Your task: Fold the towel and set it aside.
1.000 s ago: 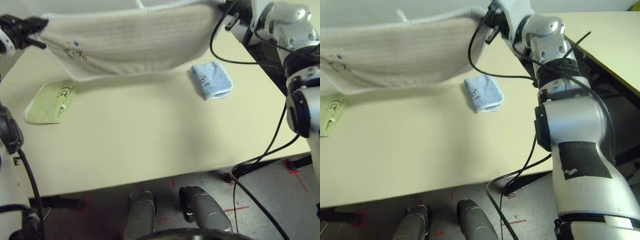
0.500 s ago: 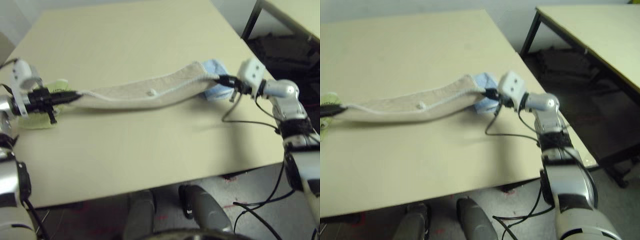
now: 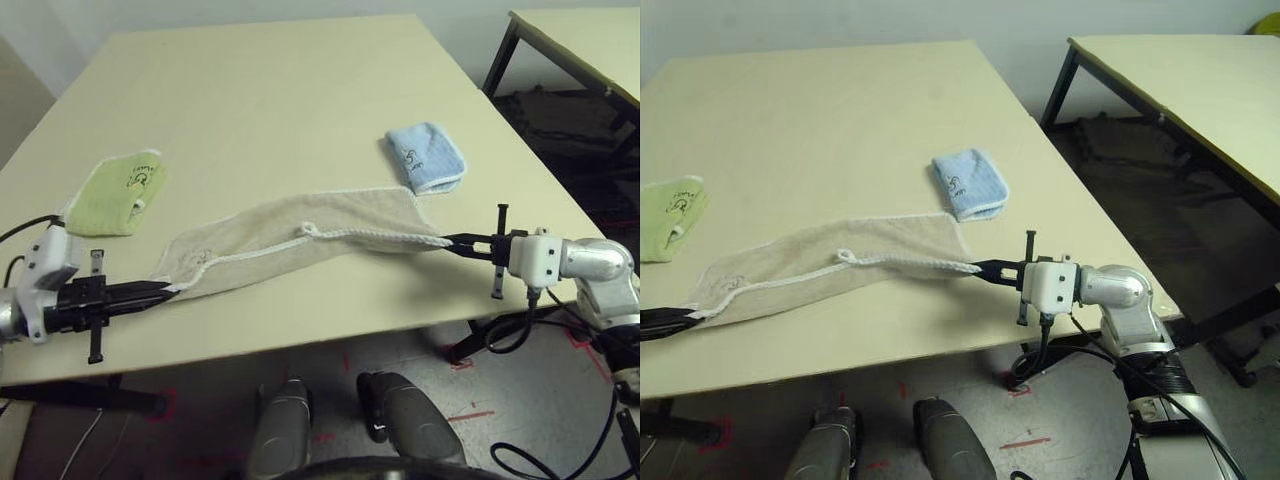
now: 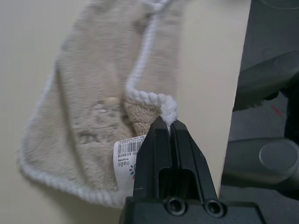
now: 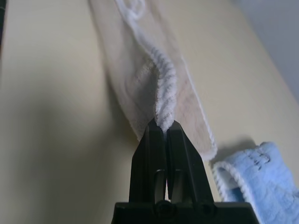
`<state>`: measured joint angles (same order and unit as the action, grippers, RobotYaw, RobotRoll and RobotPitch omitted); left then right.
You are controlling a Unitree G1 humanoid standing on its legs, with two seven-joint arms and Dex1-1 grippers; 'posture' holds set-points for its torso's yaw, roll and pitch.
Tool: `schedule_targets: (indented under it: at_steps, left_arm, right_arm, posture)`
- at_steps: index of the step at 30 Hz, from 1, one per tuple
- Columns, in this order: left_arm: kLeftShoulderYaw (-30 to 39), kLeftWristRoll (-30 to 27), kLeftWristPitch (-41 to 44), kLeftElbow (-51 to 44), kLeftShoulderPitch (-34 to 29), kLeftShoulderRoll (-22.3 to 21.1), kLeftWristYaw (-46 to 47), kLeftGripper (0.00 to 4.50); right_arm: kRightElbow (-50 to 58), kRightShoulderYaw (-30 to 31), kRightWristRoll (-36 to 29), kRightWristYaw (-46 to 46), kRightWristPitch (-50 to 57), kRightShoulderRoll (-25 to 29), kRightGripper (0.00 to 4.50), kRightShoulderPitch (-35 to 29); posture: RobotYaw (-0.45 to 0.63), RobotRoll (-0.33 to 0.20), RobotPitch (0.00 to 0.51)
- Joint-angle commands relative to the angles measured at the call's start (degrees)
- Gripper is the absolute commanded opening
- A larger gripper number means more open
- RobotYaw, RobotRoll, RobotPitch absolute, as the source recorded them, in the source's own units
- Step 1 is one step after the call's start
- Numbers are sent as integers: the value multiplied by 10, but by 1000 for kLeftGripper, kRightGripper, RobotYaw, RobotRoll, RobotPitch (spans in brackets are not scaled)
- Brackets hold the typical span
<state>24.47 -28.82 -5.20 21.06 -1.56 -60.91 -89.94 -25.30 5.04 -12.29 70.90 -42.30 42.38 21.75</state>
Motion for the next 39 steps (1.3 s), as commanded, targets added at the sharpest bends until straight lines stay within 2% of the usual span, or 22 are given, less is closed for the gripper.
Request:
schedule_targets:
  at_steps: [1, 8, 13, 16, 19, 22, 25, 27, 30, 32, 36, 39]
  left_arm:
    - [-4, 21, -39, 53, 22, -23, -22, 64]
    - [-40, 23, -88, 88, 47, -44, -26, 64]
    - [-53, 31, -100, 101, 72, -42, -26, 64]
    - [-67, 37, -76, 132, 145, -41, -18, 64]
    - [-88, 29, 33, 174, 290, -38, 11, 64]
    - [-116, 58, 100, 256, 457, -28, 45, 64]
    - [-133, 100, 93, 359, 587, -21, 89, 64]
    - [-140, 129, 75, 415, 650, -19, 129, 64]
    - [-147, 171, 34, 478, 723, -20, 210, 64]
    - [-159, 202, 0, 501, 746, -22, 254, 64]
    - [-169, 242, -47, 529, 763, -26, 320, 64]
    - [-171, 258, -77, 535, 752, -26, 327, 64]
  right_arm:
    - [13, 7, -4, 14, 28, 11, 0, -3]
    - [19, 12, 10, 26, 5, 32, 0, -33]
    - [19, 5, 22, 2, 31, 30, 0, -24]
    - [9, -1, 15, -35, 139, 9, 0, 45]
    - [-65, -10, 20, -69, 220, -20, 0, 190]
    - [-192, -19, 38, -113, 259, -46, 0, 355]
    - [-313, -25, 63, -164, 253, -56, 0, 491]
    - [-371, -26, 85, -210, 238, -57, 0, 548]
    - [-427, -22, 123, -286, 206, -54, 0, 601]
    - [-443, -14, 151, -318, 171, -51, 0, 613]
    - [-457, -7, 186, -365, 119, -46, 0, 608]
    - [-451, 1, 204, -364, 69, -45, 0, 583]
  posture:
    - [-38, 0, 168]
    - [-50, 0, 169]
    - [-58, 0, 169]
    - [-65, 0, 168]
    - [-66, 0, 166]
    - [-64, 0, 163]
    - [-62, 0, 161]
    - [-65, 0, 161]
    - [-68, 0, 161]
    - [-69, 0, 163]
    - [-70, 0, 165]
    - [-77, 0, 169]
